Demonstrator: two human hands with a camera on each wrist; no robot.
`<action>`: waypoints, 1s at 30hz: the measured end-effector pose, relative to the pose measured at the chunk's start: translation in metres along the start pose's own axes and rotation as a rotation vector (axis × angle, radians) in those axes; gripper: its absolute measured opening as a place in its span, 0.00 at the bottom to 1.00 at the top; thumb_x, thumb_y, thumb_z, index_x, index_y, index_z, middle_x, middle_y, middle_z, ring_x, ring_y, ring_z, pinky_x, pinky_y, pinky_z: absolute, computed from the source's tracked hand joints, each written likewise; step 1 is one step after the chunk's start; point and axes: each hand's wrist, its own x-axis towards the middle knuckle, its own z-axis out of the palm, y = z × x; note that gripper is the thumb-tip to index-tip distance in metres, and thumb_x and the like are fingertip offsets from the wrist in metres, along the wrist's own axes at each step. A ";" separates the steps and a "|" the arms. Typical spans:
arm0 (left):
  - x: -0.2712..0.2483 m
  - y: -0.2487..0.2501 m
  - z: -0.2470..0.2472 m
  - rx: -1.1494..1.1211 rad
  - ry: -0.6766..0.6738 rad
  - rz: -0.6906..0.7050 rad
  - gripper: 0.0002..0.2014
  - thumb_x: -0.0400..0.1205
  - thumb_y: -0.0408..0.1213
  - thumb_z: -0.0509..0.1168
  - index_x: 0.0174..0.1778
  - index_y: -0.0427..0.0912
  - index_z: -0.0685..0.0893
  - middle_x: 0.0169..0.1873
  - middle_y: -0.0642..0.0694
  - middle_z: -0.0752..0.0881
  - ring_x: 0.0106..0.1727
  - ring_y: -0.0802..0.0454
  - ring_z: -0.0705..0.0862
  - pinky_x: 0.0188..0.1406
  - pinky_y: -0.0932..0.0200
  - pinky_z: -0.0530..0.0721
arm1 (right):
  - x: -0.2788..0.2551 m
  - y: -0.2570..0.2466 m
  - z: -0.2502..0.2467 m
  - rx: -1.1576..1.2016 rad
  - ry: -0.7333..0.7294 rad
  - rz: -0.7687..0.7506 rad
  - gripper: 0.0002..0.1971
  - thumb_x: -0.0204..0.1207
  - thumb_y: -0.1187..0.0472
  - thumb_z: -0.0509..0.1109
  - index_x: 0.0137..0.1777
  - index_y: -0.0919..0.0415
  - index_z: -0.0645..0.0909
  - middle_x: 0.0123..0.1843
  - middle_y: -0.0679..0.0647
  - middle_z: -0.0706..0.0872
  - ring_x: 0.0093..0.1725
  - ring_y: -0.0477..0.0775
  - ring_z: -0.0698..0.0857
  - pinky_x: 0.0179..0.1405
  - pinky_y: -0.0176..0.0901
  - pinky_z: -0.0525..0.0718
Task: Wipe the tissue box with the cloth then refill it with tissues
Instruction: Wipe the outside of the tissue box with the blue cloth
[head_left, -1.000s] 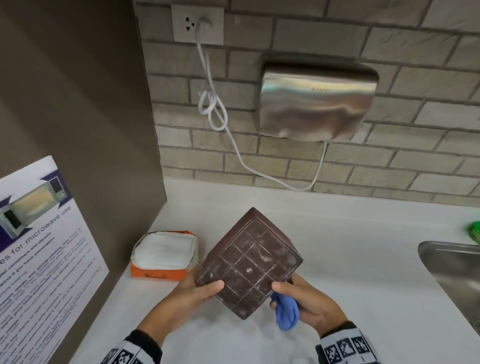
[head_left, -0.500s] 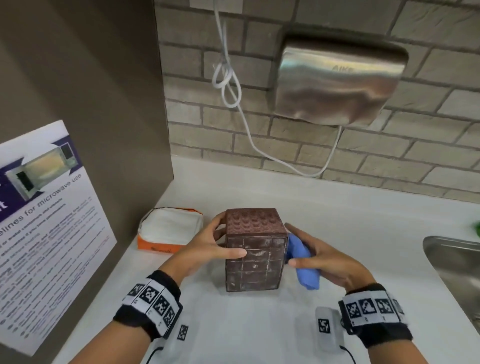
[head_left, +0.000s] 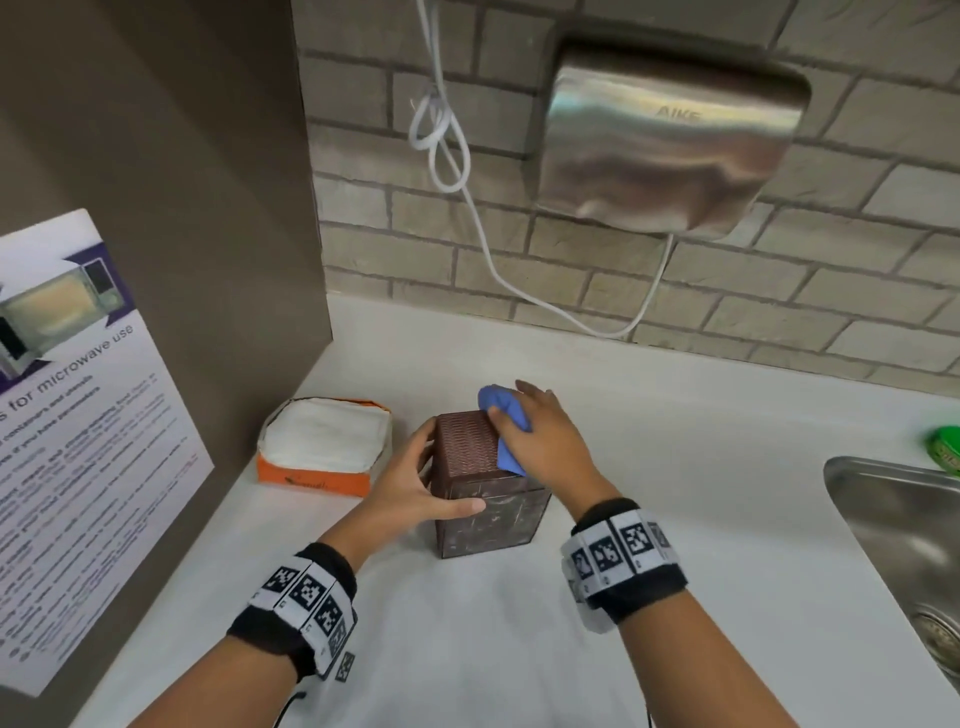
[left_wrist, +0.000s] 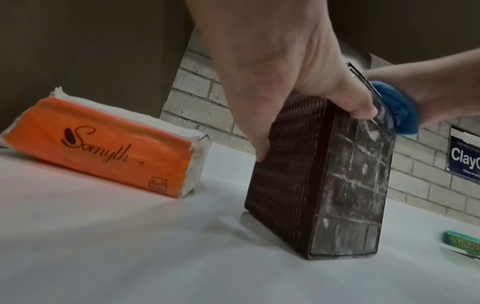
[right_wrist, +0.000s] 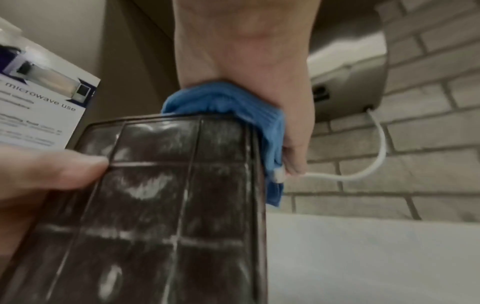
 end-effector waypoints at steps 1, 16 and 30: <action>0.000 0.002 0.000 0.017 0.005 0.021 0.50 0.61 0.31 0.86 0.76 0.56 0.69 0.67 0.58 0.79 0.69 0.66 0.78 0.57 0.76 0.80 | 0.000 -0.006 0.004 -0.071 0.006 0.003 0.23 0.85 0.45 0.52 0.75 0.52 0.72 0.77 0.58 0.75 0.81 0.58 0.64 0.84 0.53 0.53; 0.003 0.005 0.006 0.203 0.049 0.070 0.49 0.58 0.45 0.86 0.75 0.54 0.71 0.63 0.58 0.82 0.66 0.65 0.80 0.55 0.80 0.77 | 0.010 -0.005 -0.005 0.009 0.115 0.239 0.16 0.77 0.67 0.62 0.29 0.52 0.68 0.38 0.53 0.81 0.45 0.61 0.83 0.34 0.40 0.68; 0.004 0.007 0.006 0.236 0.060 0.082 0.52 0.57 0.46 0.87 0.77 0.50 0.70 0.65 0.57 0.82 0.66 0.63 0.80 0.57 0.79 0.76 | 0.003 0.010 0.001 0.029 0.163 0.256 0.12 0.81 0.66 0.58 0.59 0.61 0.81 0.58 0.60 0.86 0.63 0.62 0.81 0.79 0.56 0.60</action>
